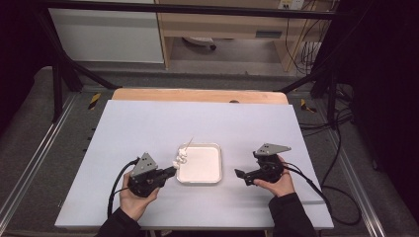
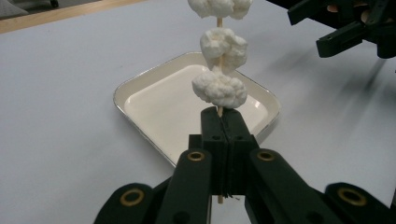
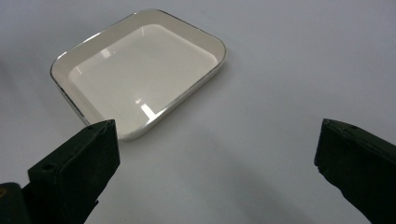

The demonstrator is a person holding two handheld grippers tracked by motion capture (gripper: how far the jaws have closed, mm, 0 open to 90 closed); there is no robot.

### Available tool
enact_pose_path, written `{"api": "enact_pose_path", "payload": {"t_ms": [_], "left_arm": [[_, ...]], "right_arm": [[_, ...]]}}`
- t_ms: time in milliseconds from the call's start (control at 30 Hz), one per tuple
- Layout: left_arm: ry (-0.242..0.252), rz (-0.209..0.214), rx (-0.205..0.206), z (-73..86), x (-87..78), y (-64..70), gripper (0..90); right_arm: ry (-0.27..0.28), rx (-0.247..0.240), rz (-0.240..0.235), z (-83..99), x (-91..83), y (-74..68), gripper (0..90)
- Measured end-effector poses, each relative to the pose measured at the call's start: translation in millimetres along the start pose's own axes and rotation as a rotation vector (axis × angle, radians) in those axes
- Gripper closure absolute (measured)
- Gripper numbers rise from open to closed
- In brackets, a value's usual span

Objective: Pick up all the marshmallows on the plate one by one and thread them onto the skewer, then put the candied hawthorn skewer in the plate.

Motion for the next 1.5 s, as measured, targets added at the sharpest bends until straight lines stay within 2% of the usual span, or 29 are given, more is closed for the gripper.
{"api": "enact_pose_path", "payload": {"t_ms": [167, 267, 367, 433, 767, 867, 1133, 1500], "left_arm": [[-0.019, -0.005, -0.011, -6.4, 5.5, -2.7, 89.1], [-0.047, -0.004, -0.029, -9.0, 10.8, -5.9, 89.1], [-0.074, -0.011, -0.041, -10.5, 17.7, -10.3, 89.1], [-0.084, -0.014, -0.048, -10.8, 21.2, -11.8, 89.1], [-0.165, -0.019, -0.060, -9.7, 45.4, -11.6, 89.0], [-0.189, -0.014, -0.069, -9.3, 54.6, -10.4, 89.0], [-0.259, -0.022, -0.059, -0.7, 77.6, -5.1, 89.0], [-0.337, -0.039, -0.046, 9.5, 89.3, -4.1, 89.0]], "right_arm": [[-0.002, -0.020, 0.003, 12.5, -12.3, 7.5, 0.7], [-0.001, -0.005, 0.005, 19.2, -19.5, 12.0, 0.7], [-0.005, -0.009, 0.006, 27.3, -24.3, 16.4, 0.7], [-0.018, -0.015, 0.023, 32.8, -26.4, 18.8, 0.7], [-0.026, -0.001, 0.024, 50.4, -31.9, 22.7, 0.7], [-0.024, -0.006, 0.027, 51.4, -33.1, 23.9, 0.7], [-0.008, -0.010, 0.021, 50.5, -36.7, 24.4, 0.7], [-0.003, -0.004, 0.020, 50.0, -37.2, 24.7, 0.7]]}}
Point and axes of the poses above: each handheld gripper's, and its own axes: x roughly forward along the jaws, z roughly out of its underside, y roughly to its right, the point moved 5 cm from there along x, roughly forward along the jaws, and after that the axes turned 8 degrees about y, right-handed, at the moved point
